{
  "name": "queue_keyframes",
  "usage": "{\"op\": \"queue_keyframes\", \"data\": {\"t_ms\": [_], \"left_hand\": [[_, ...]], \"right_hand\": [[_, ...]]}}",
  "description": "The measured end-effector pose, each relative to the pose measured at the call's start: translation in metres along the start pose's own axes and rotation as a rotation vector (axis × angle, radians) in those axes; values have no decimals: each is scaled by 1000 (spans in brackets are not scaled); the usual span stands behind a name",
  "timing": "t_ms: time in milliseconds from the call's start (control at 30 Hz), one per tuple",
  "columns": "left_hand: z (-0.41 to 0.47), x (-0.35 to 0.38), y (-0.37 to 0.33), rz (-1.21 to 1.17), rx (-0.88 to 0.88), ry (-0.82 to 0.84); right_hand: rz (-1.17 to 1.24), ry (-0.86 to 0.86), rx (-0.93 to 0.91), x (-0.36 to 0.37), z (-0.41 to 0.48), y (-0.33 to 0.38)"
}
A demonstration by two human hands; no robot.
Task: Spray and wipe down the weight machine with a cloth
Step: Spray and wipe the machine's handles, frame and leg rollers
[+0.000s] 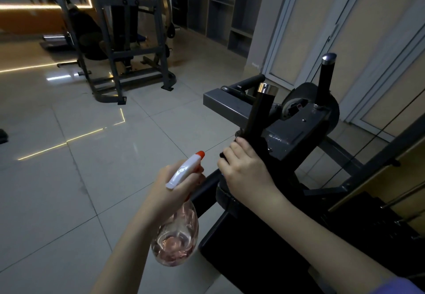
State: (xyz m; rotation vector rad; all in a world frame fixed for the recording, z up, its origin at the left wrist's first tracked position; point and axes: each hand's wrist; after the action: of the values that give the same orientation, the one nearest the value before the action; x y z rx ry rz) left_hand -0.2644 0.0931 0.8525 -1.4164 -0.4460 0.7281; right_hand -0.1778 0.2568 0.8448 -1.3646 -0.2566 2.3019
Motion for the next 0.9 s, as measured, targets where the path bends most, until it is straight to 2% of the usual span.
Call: {"op": "queue_keyframes", "data": {"t_ms": [133,300,400,467,567,767,900], "left_hand": [[-1,-3,-1,-16,13,-13],[-4,-8,-3,11,12,-30],[-5,-10,-3,14,26,-29],[-4,-9,-1,24,23,-23],[-2,-3,2,21,9,-15],[-6,2,5,-60,-12,1],[-9,1,6,-46,-17,-9]], "right_hand": [[-30,162,-42,6,-19,19],[79,208,-34,-5,-21,15],[8,298,-37,-9,-14,8],[-52,300,-52,-4,-4,6],[-84,255,-102,3,0,7],[111,-68,-152,11,-25,3],[221,-123,-140,8,-43,-3]]}}
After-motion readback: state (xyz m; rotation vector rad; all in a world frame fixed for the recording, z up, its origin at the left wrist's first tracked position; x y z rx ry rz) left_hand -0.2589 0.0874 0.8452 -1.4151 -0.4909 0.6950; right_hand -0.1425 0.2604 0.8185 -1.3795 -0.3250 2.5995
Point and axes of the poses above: each hand's wrist, its own z-axis towards the middle knuckle, its own x-axis out of the palm, y = z × x, and after that the axes turned 6 degrees about x, right-handed
